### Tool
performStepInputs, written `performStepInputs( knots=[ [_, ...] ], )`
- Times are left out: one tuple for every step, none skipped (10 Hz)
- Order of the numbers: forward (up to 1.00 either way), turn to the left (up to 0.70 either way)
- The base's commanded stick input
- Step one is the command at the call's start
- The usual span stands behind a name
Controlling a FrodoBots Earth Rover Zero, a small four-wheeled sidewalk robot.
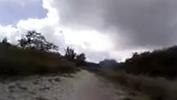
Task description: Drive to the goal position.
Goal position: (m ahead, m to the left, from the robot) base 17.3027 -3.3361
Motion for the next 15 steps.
performStepInputs(
  knots=[
    [0.85,0.34],
    [0.85,0.34],
    [0.85,0.34],
    [0.85,0.00],
    [0.85,0.00],
    [0.85,0.00],
    [0.85,0.00],
    [0.85,0.00],
    [0.85,0.00],
    [0.85,0.00],
    [0.85,0.00],
    [0.85,0.00],
    [0.85,0.00],
    [0.85,0.00],
    [0.85,0.00]
  ],
)
